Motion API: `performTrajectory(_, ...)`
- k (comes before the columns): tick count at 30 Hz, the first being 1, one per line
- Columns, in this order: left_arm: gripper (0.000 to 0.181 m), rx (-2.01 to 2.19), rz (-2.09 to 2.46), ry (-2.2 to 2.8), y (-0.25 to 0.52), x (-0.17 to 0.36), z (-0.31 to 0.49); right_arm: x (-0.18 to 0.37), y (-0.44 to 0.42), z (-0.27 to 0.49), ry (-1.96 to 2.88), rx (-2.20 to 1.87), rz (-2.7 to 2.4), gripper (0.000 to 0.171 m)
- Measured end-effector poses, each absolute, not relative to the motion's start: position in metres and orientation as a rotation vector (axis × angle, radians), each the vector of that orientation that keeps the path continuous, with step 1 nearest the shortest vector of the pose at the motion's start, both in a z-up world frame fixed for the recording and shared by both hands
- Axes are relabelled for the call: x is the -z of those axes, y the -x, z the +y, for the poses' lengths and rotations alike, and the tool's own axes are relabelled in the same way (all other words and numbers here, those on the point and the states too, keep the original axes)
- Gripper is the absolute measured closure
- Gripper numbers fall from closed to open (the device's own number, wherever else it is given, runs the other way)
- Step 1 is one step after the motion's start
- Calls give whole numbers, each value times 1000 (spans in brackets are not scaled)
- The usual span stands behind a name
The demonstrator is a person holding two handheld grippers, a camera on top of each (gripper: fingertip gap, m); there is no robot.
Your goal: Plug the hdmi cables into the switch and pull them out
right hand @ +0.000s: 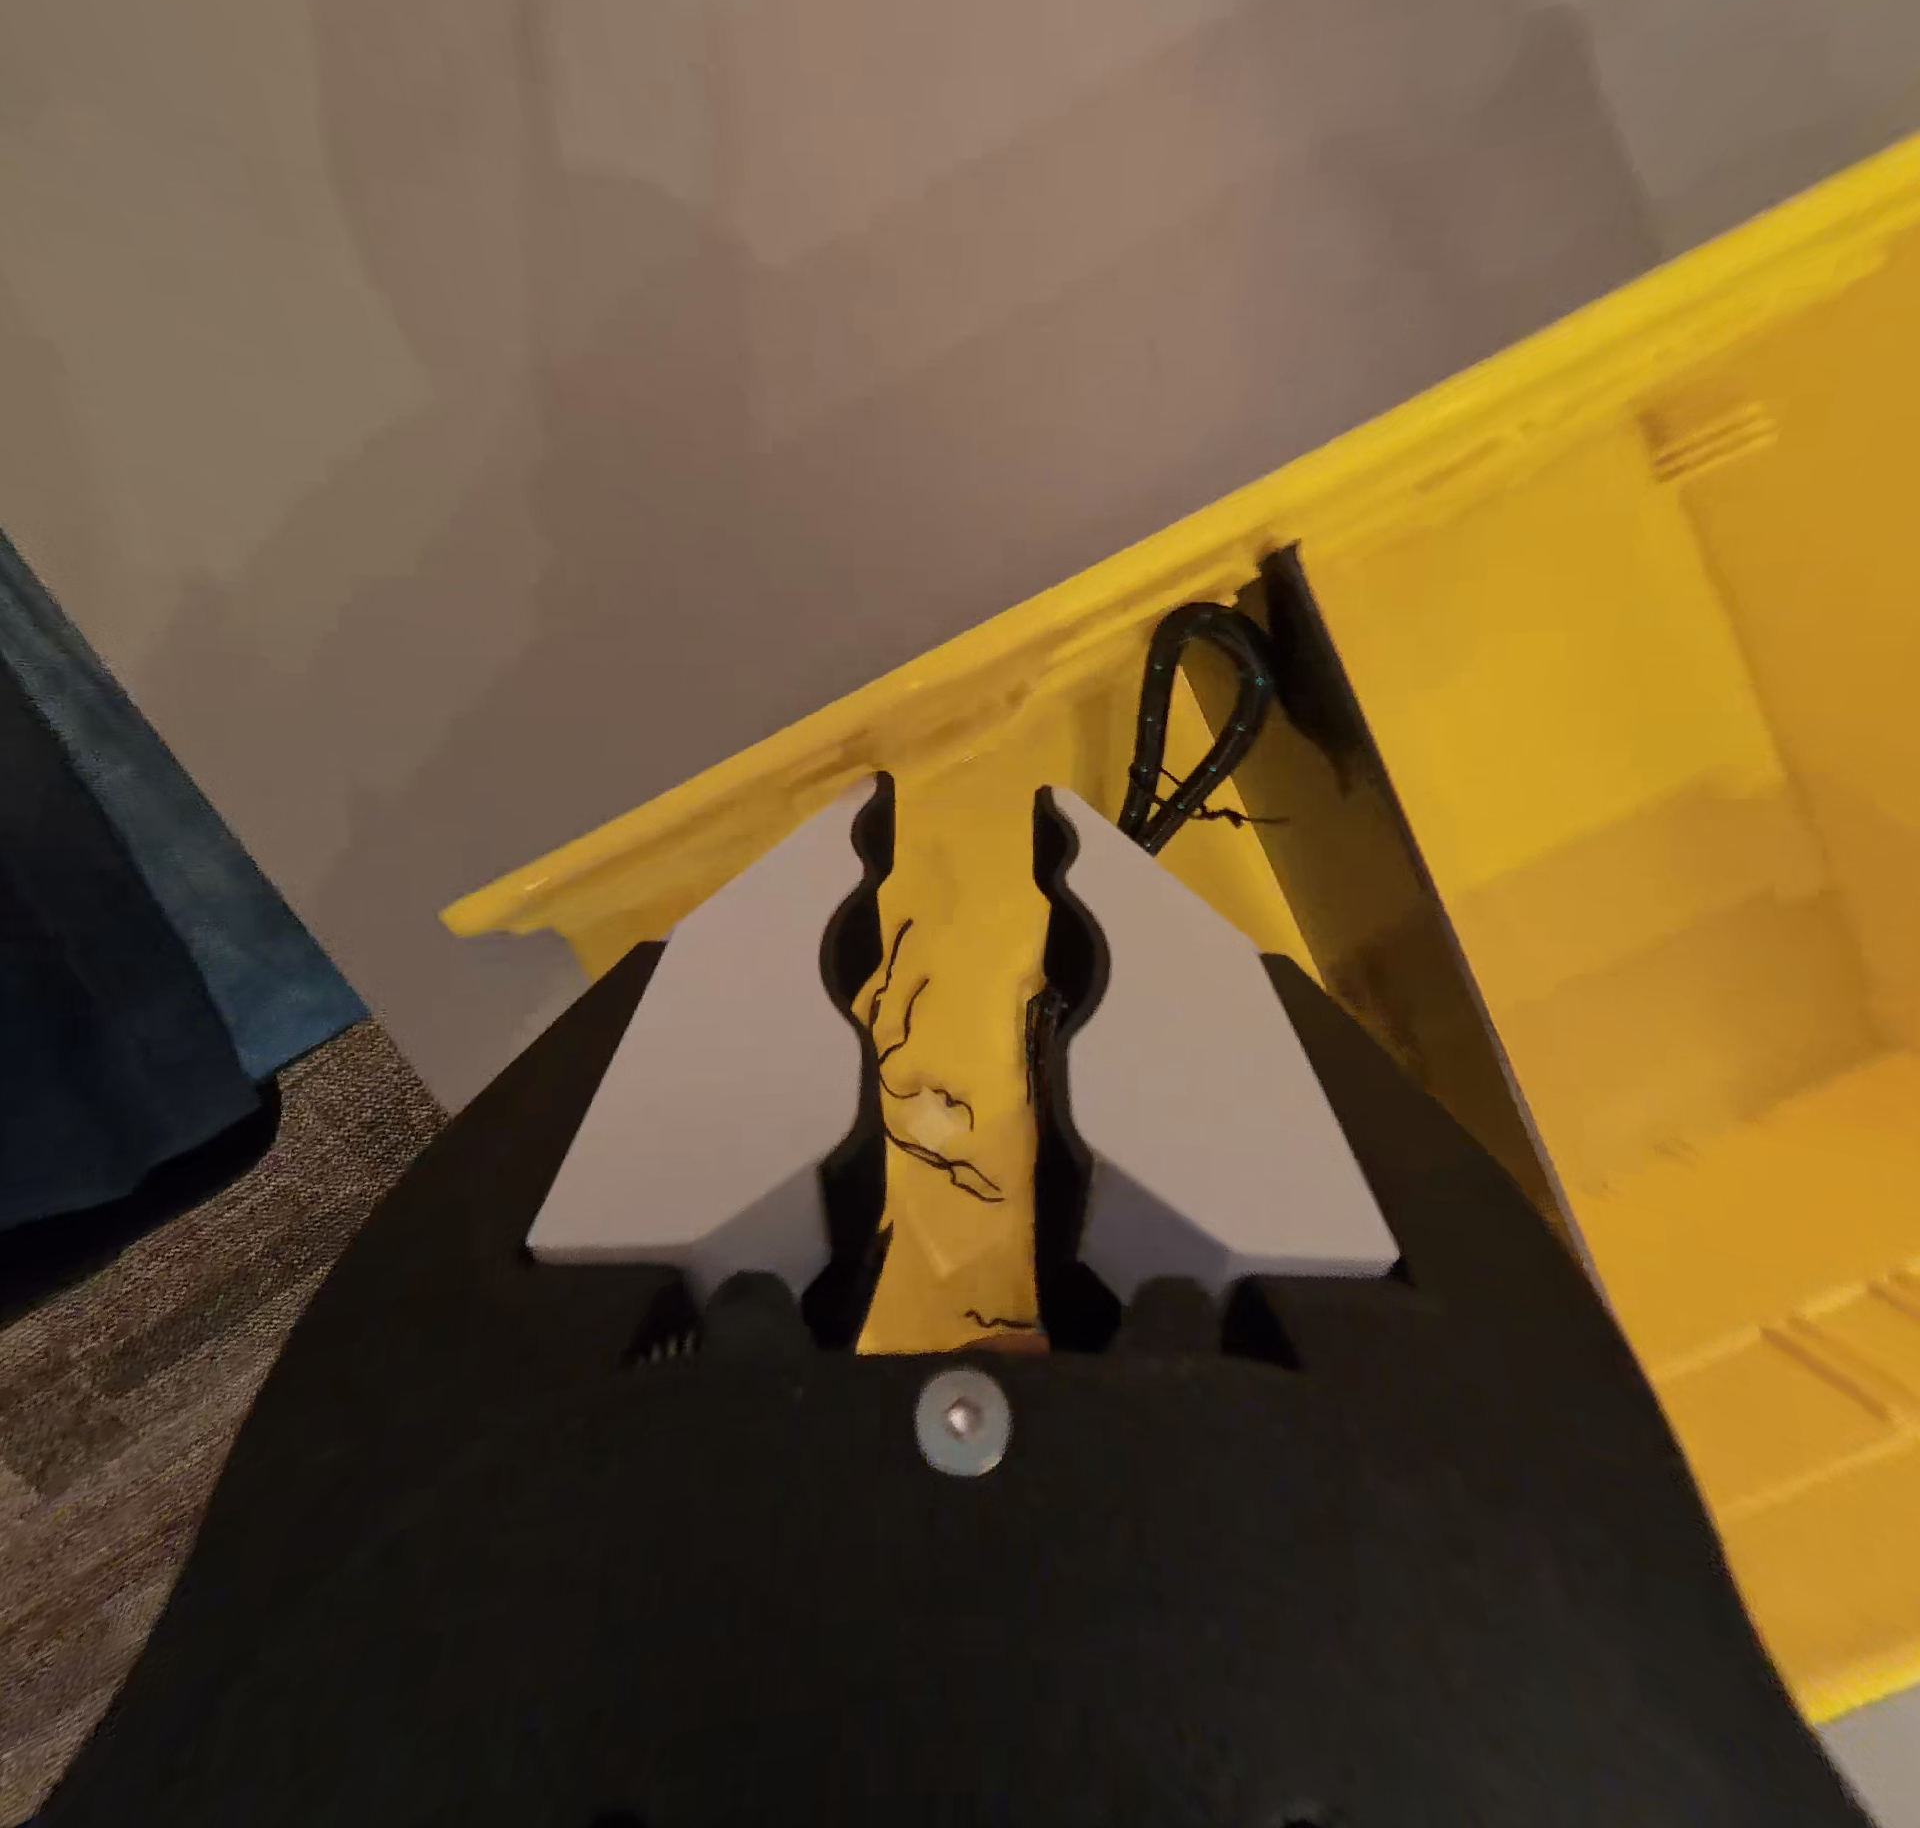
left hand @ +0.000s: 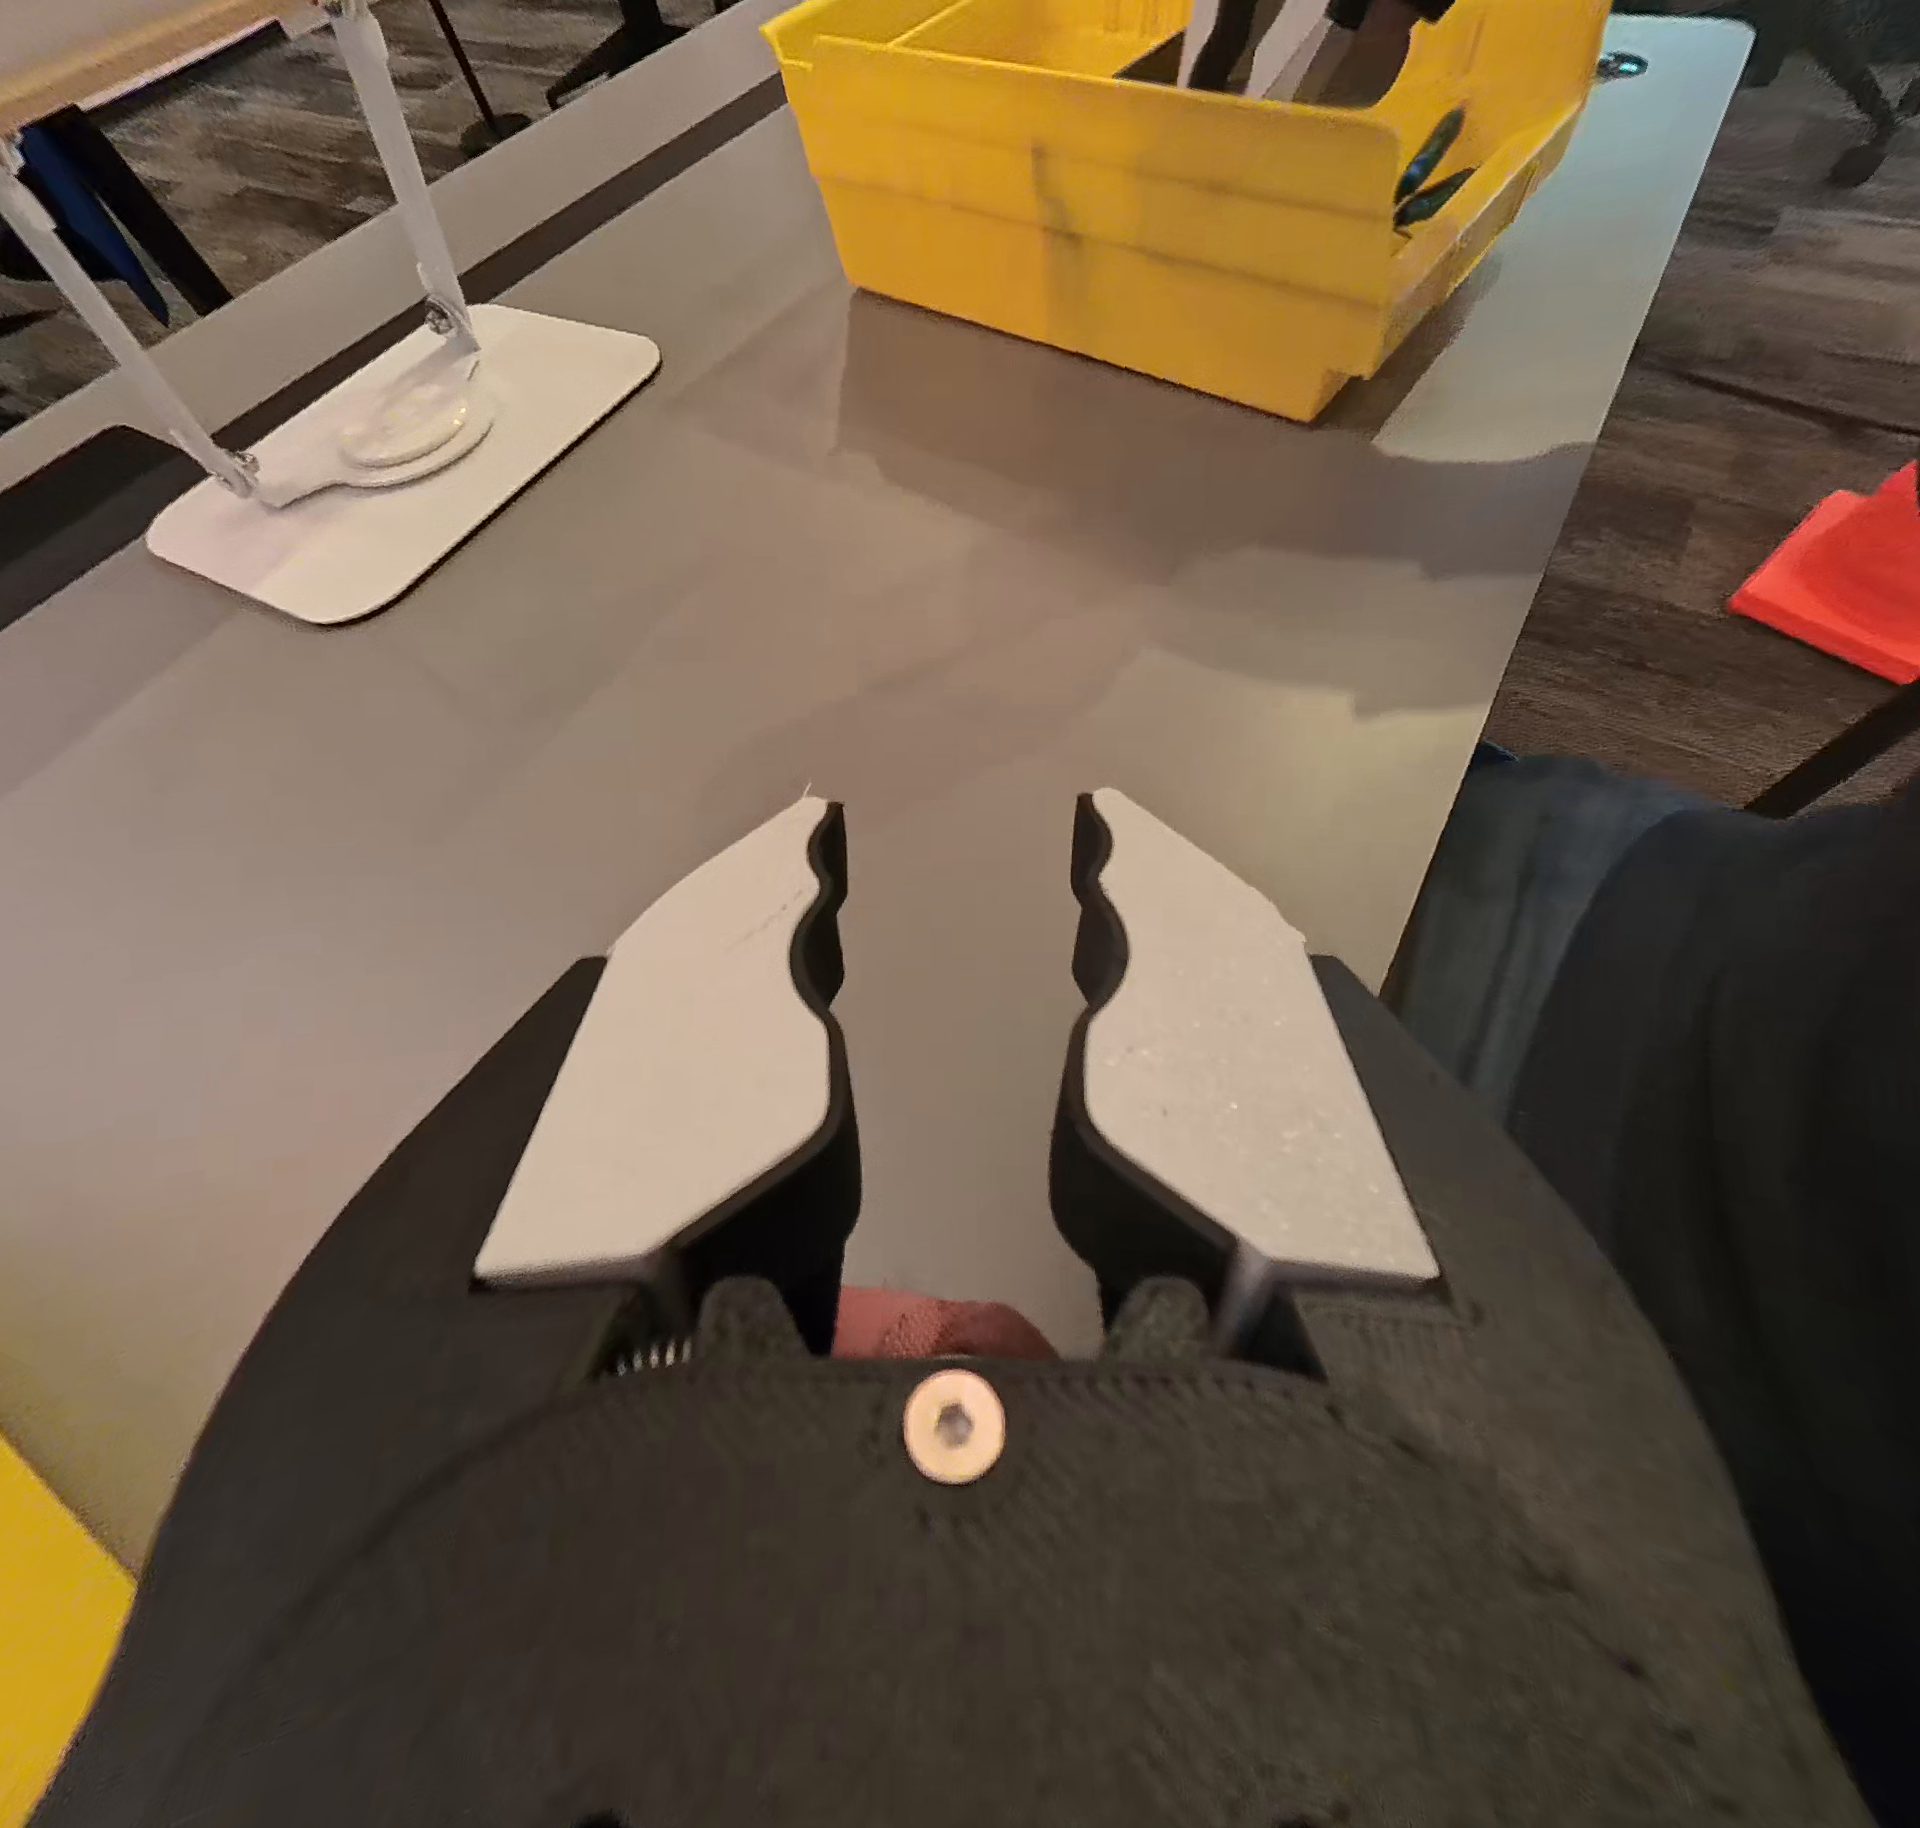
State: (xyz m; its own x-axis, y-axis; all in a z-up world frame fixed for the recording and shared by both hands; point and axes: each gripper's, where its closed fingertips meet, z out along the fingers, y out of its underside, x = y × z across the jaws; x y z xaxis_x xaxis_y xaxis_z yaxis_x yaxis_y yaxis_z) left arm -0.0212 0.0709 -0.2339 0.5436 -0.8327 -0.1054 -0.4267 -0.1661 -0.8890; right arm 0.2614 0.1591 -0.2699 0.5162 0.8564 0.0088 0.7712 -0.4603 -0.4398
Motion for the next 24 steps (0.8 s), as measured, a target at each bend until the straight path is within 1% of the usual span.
performTrajectory(2, 140, 484, 1046, 1783, 26, 231, 70, 273, -251, 162, 2364, -301, -1342, 149)
performTrajectory(8, 140, 358, 995, 1750, 57, 210, 81, 271, -232, 169, 2323, -336, -1290, 146)
performTrajectory(11, 140, 196, 950, 1744, 94, 191, 99, 270, -233, 168, 2315, -322, -1282, 142)
performTrajectory(15, 139, -25, 836, 1772, 164, 161, 129, 263, -234, 164, 2288, -377, -1235, 143)
performTrajectory(20, 127, -294, 849, 1904, 249, 149, 176, 257, -229, 156, 2243, -406, -1231, 142)
performTrajectory(21, 122, -310, 868, 1931, 260, 150, 187, 255, -229, 156, 2237, -409, -1225, 142)
performTrajectory(24, 117, -300, 964, 2051, 285, 167, 218, 250, -228, 154, 2216, -405, -1206, 142)
